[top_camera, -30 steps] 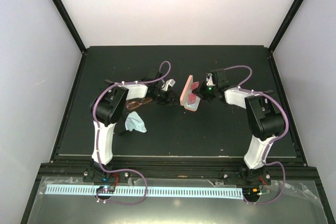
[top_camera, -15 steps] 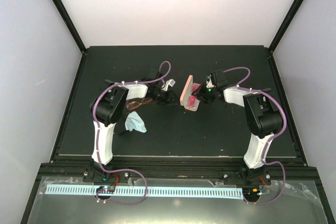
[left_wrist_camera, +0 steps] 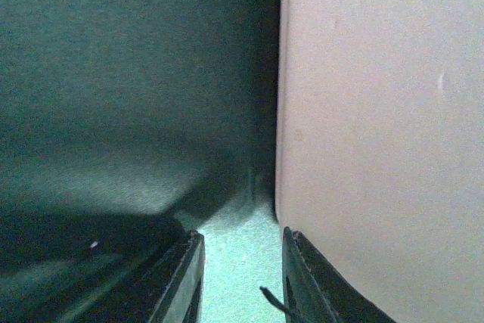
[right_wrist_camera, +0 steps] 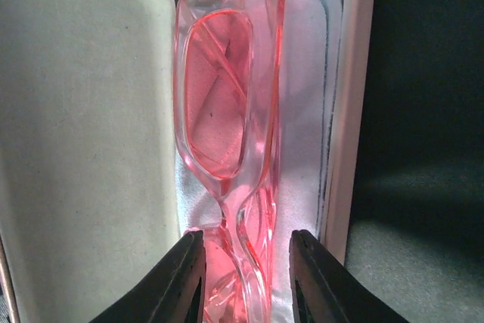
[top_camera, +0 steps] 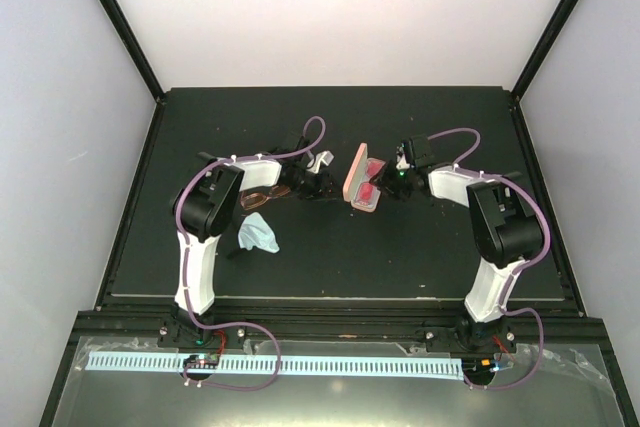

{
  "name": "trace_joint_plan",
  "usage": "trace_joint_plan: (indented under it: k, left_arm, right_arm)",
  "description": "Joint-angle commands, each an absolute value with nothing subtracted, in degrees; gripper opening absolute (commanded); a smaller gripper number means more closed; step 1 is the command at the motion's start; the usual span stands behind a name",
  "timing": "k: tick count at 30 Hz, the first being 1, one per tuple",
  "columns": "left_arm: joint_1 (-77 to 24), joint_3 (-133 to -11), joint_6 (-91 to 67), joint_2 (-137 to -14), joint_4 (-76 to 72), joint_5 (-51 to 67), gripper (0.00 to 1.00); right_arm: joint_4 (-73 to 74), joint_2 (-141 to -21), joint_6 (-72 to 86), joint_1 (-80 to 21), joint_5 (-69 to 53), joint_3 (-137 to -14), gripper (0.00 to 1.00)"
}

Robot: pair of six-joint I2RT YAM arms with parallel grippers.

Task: Organize the sunglasses
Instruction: Place the sunglasses in the sunglasses case, then close the sunglasses case at the center of the board.

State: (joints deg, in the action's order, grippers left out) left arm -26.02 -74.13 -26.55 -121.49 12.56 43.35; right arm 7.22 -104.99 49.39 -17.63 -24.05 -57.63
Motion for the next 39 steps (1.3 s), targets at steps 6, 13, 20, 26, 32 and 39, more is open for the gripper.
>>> trace_joint_plan:
  k: [6,13,20,26,32,39]
  left_arm:
    - [-25.87,-74.12,-29.4,-114.45,14.76,28.39,0.31]
    - [-25.58,-76.24,-34.8,-114.12,6.81,34.63,0.42]
    - [-25.45,-74.47,-46.33,-116.33,-7.54,46.46,0.44]
    - [-25.7,-74.78,-51.1,-119.77,-13.15,50.22,0.43]
    - [-26.15,-75.88,-49.25,-121.35,-10.03,50.24,0.33]
    - [-27.38,-76.24,-48.54,-121.93,-9.41,51.5,0.27]
  right_arm:
    - [8.4,-95.89,44.04,-17.31,-15.44,-55.1,0.35]
    - [13.69,-94.64,44.15,-16.23,-6.31,-54.02,0.31]
    - [17.7,-101.04,40.25,-14.63,-14.4,-57.75,0.28]
    - [20.02,-106.91,40.39,-14.67,-21.44,-60.79,0.25]
    - [19.69,-107.81,40.65,-14.57,-23.33,-60.86,0.24]
    - [19.12,-109.0,40.79,-14.68,-25.05,-60.91,0.23]
